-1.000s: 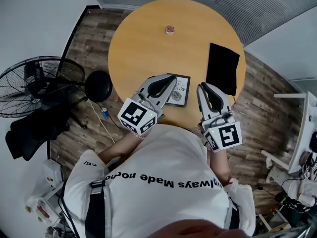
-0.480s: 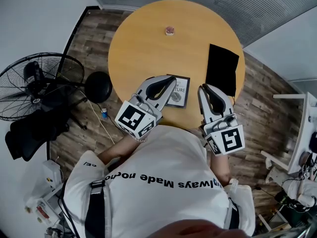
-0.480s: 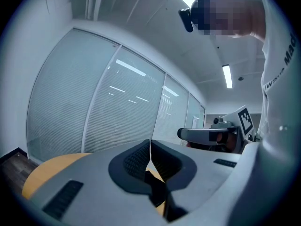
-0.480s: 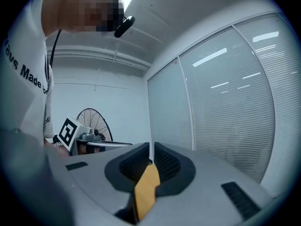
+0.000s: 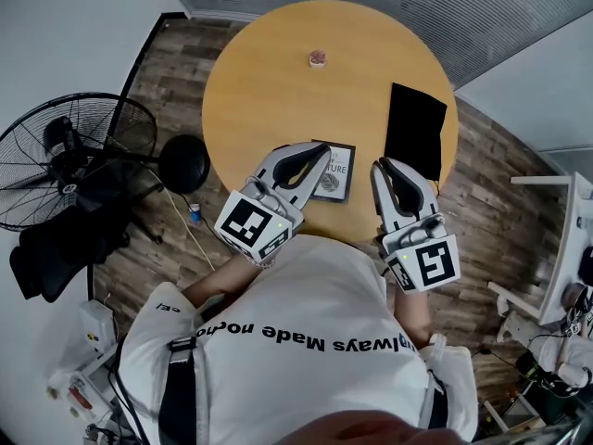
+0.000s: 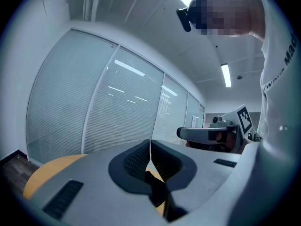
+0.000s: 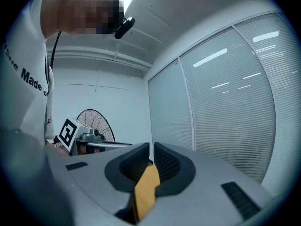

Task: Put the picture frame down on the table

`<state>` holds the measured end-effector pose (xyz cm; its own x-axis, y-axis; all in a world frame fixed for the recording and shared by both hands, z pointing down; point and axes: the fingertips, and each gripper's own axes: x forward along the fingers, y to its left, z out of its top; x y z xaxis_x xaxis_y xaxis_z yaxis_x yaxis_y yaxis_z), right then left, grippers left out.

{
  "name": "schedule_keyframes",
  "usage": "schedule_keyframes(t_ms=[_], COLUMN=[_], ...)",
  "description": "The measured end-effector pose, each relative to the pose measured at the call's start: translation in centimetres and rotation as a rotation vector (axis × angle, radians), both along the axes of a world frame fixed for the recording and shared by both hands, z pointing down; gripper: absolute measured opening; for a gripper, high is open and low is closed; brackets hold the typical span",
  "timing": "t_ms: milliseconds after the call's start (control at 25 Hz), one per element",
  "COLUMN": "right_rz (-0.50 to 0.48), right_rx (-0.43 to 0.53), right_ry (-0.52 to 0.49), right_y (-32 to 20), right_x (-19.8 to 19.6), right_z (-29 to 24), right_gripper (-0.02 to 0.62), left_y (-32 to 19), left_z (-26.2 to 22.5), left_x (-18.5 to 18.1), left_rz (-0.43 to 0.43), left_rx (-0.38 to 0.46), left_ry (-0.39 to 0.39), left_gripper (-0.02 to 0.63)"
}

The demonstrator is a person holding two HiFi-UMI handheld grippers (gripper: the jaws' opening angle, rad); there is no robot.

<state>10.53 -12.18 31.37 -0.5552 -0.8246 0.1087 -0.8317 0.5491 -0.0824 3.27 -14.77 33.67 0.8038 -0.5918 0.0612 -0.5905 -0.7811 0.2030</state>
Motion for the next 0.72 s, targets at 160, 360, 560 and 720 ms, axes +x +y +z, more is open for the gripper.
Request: schedule_keyframes(t_ms=[160,360,560,720], right_rz=[0.002,0.001,-0.003,-0.002], right_rx=[-0.001,-0.001,0.001,0.002], right_ry=[0.002,0.004,0.006,0.008], right_y=[0.04,0.13,0.14,0.17], right_x=[0.06,0.0,-0.09,-0.13], right_z=[-0.03,-0.05,-0.27,-0.24], right_gripper=[0.054,0.054,0.054,0.054], left_y=[0.09,0.18,0.21,0.26], left_z=[-0.1,-0.09,-0.15,-0.05], left_x=[-0.03,-0.1,-0.11,-0.14], left_rz=[0.002,0.002,0.002,0.004], left_rx=[-0.001,-0.002,-0.008,-0.011], left_ry=[0.002,0.004,0.004,0.005], left_gripper=[0.031,0.031,0.031,0.031])
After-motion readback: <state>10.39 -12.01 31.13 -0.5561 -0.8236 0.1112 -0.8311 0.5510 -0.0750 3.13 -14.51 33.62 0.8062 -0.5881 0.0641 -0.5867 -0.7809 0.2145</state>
